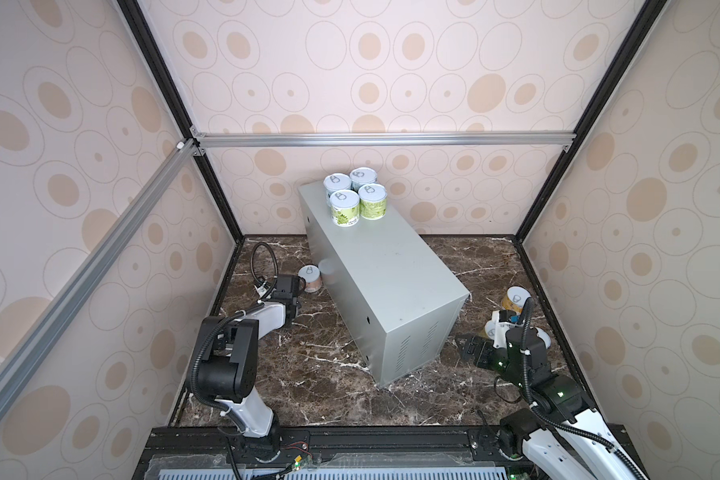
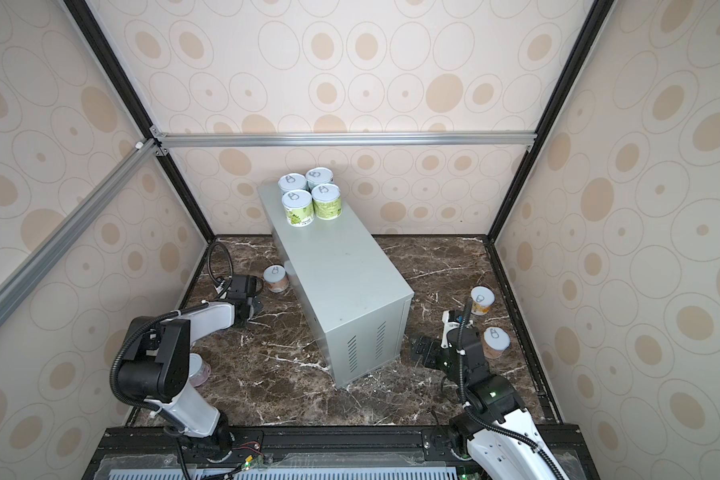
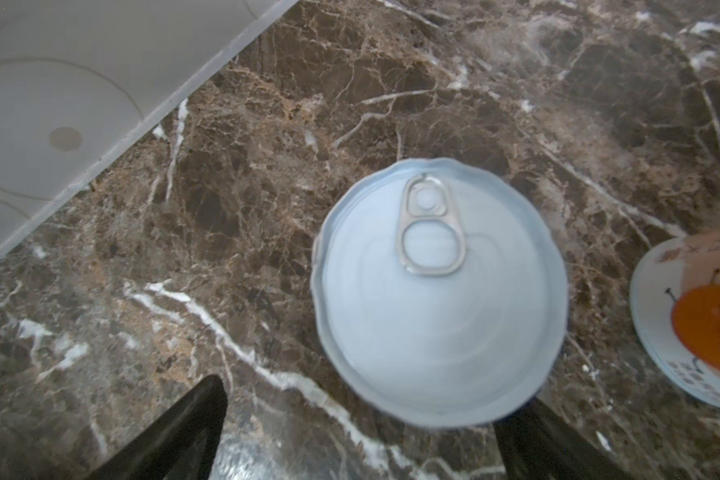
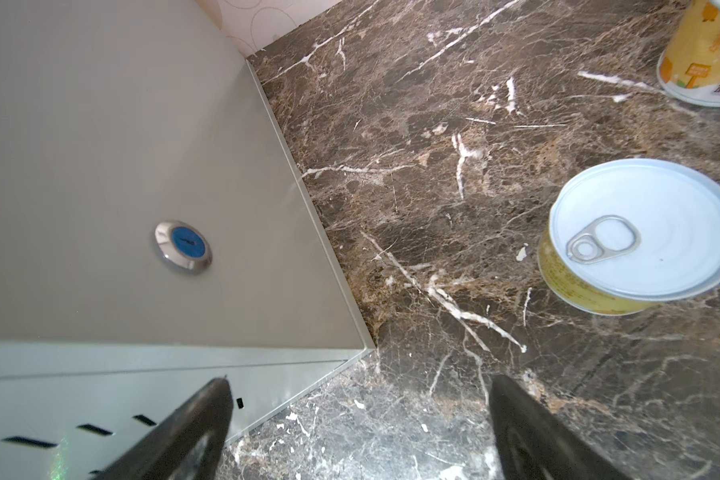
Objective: Place and organize the canned foods onto the counter
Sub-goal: 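Close the left gripper around the pink can on the counter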
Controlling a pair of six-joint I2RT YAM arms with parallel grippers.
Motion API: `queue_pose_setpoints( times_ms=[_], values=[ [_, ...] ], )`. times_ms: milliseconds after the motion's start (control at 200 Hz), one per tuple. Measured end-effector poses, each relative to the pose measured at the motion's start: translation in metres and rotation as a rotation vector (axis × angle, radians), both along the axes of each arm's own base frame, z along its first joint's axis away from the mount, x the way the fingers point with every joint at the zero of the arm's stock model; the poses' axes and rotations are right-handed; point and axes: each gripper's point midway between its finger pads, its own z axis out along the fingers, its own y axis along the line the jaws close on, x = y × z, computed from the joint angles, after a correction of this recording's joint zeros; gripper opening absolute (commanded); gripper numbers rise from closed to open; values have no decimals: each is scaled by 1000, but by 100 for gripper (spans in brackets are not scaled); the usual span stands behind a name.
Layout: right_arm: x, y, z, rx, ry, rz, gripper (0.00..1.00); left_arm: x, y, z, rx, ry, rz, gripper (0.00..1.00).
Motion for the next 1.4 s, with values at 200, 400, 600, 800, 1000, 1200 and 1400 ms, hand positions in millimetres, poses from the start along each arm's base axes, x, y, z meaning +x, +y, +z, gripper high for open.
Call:
queue_pose_setpoints(
  times_ms=[200,400,600,800,1000,1200,1400],
  values=[
    [4,1,-11,-30,43,10,98,21,-2,2,5,-14,-8,99],
    [5,3,-12,-34,46,18,99,33,1,0,14,-12,-8,99],
    [9,4,-13,-44,41,27,99,42,8,-4,29,4,4,99],
    [11,5,-13,-46,38,30,99,49,15,-8,36,23,13,99],
    [12,6,-12,-42,32,32,99,52,20,-11,33,39,11,96],
    [13,6,-11,-41,31,31,99,56,22,-19,13,58,-4,89],
    [14,7,-11,-39,31,30,99,56,22,-19,10,64,-13,76]
  ],
)
